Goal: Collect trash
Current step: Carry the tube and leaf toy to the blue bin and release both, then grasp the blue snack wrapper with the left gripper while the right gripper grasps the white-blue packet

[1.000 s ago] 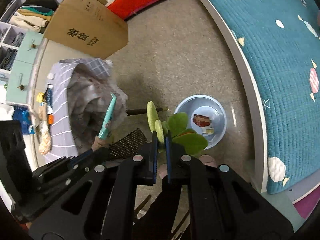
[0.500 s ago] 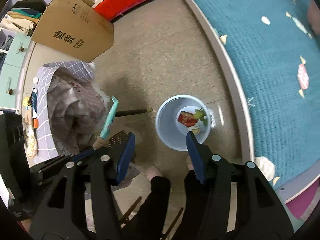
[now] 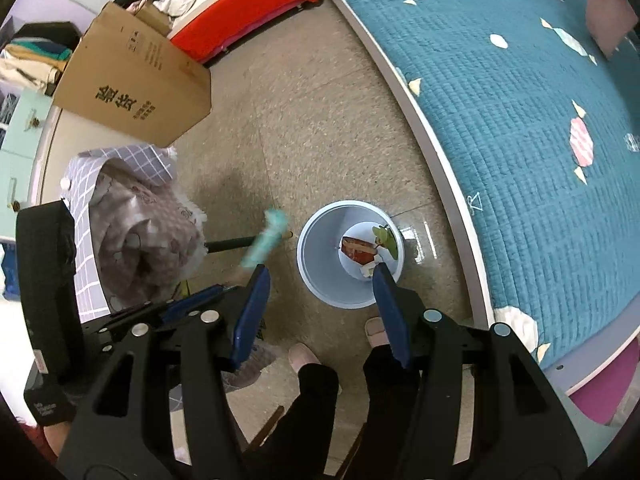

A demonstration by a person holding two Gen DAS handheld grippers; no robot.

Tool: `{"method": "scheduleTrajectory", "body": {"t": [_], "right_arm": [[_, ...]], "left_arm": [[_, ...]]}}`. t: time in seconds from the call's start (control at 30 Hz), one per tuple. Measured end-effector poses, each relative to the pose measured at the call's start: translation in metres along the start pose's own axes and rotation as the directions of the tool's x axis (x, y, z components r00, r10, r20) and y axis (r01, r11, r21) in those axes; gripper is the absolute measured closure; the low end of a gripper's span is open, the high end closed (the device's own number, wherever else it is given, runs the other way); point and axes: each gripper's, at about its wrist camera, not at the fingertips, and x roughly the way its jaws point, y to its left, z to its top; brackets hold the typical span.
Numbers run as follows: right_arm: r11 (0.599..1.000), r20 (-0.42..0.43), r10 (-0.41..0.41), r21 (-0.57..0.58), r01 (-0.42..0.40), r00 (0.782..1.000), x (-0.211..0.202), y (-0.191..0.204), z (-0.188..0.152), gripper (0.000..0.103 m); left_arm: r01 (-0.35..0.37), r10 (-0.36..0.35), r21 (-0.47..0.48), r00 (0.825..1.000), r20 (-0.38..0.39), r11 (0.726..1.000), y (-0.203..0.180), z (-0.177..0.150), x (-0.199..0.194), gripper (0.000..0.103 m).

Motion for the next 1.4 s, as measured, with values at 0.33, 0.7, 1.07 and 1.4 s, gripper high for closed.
{"method": "scheduleTrajectory", "body": {"t": [0.33, 0.7, 1.07, 1.4], "right_arm": [[1.0, -0.001, 0.013, -0.016, -0.013, 1.0, -0.009, 0.008, -0.004, 0.049], [0.97, -0.036, 0.102, -0.219, -0.107, 0.994, -0.02, 0.105, -0.002, 0.049], [0.877, -0.094, 0.204, -0.424, -0.225, 0.974, 0.003, 0.279, -0.007, 0.049], [0.869, -0.108, 0.224, -0.427, -0.249, 0.968, 0.035, 0.383, -0.01, 0.046]], "left_arm": [[-0.042, 0.045, -0.063, 0.998, 0.052, 0.997, 0.009, -0.005, -0.024, 0.036], [-0.078, 0.125, -0.207, 0.966, 0.225, 0.975, 0.067, -0.031, -0.122, 0.036], [-0.253, 0.444, -0.484, 0.832, 0.333, 0.837, 0.21, -0.072, -0.247, 0.036], [-0.434, 0.615, -0.499, 0.734, 0.288, 0.75, 0.3, -0.055, -0.279, 0.034]]}}
